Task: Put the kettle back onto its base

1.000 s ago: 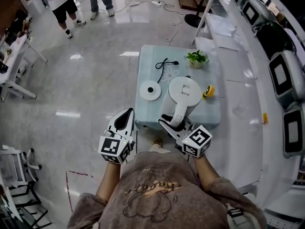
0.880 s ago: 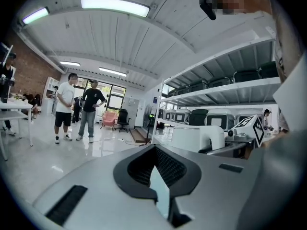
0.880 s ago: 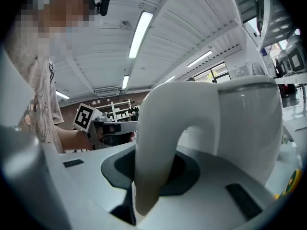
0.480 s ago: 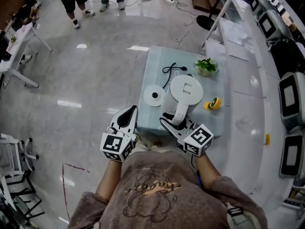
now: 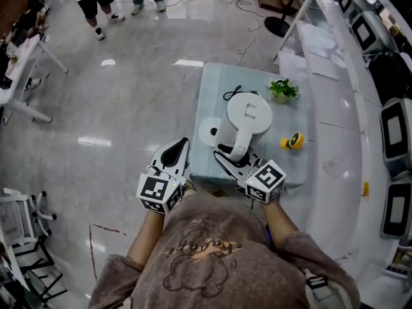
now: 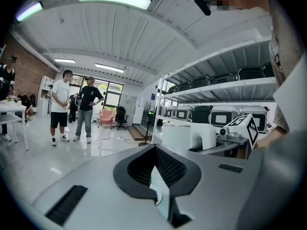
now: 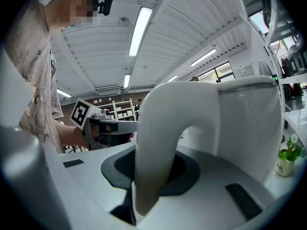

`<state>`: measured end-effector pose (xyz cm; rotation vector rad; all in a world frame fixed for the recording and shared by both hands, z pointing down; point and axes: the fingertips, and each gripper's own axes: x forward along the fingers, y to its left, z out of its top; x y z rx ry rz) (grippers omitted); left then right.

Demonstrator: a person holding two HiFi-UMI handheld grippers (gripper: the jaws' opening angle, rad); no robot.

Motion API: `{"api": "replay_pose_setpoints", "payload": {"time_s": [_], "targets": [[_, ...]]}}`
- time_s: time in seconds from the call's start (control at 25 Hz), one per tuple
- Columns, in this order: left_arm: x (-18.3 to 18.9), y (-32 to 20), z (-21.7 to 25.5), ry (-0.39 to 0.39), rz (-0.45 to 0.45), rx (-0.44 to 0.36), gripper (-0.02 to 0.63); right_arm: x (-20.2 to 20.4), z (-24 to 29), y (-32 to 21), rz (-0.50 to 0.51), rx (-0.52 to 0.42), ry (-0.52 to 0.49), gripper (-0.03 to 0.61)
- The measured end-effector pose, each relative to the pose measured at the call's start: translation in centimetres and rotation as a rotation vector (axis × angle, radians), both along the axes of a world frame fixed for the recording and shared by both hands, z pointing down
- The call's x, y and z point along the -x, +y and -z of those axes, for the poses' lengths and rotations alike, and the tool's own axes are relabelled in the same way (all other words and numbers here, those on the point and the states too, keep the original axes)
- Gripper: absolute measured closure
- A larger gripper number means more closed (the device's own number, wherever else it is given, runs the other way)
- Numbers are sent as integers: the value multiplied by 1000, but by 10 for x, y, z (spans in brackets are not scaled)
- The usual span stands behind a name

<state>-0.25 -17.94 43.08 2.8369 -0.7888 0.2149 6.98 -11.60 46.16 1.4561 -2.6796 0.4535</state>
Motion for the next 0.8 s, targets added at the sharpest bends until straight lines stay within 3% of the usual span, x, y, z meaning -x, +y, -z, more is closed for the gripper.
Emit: {"api": "replay_pose_setpoints", "payload": {"time_s": [0.8], "targets": [[9,-19,-20,-52,23,27,598,23,-93,-66,73,22,64,485]]}}
